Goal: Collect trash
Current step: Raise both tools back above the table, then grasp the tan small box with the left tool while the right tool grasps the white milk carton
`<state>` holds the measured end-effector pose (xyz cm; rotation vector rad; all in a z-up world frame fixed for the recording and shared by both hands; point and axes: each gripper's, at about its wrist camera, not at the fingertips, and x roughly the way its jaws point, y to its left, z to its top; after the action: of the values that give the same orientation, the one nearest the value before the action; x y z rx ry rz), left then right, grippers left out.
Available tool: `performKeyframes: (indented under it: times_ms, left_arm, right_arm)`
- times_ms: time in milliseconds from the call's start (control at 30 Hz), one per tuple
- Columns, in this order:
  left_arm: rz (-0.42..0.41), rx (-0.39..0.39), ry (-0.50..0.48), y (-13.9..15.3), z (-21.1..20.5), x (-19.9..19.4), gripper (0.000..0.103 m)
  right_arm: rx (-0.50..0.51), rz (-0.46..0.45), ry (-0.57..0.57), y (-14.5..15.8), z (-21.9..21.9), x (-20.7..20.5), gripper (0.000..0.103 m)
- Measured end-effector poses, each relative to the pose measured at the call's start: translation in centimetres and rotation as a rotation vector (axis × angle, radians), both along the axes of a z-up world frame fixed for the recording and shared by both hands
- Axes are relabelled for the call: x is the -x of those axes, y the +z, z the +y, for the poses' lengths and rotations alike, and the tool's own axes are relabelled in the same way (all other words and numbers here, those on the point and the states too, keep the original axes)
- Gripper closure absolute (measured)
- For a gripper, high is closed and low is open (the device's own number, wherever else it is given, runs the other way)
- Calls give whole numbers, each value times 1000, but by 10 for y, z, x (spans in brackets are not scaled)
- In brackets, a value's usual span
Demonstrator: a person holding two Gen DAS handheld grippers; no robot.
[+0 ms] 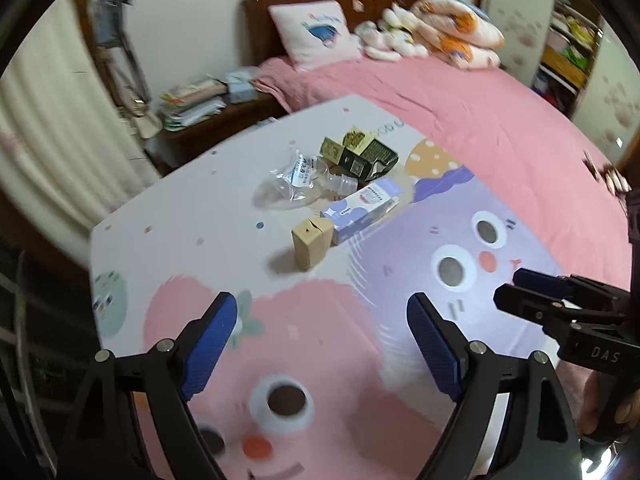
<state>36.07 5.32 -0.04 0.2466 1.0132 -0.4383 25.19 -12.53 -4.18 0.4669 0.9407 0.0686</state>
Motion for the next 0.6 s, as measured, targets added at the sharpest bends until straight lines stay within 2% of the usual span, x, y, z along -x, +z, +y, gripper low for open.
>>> performKeyframes:
  times_ms: [267, 433, 533, 600]
  left_arm:
    - [72, 8, -157, -58, -9, -73, 19]
    - [128, 14, -219, -87, -20, -95, 37]
    - [170, 21, -239, -103, -25, -104, 50]
    - [189, 33, -243, -109, -27, -108, 63]
  right_arm:
    - [-5, 74, -131, -32, 3, -51, 50]
    - [-1, 89, -160, -44, 7, -69, 50]
    - [-11, 104, -173, -52, 7, -77, 50]
    - [-18, 110, -178, -57, 8, -82, 50]
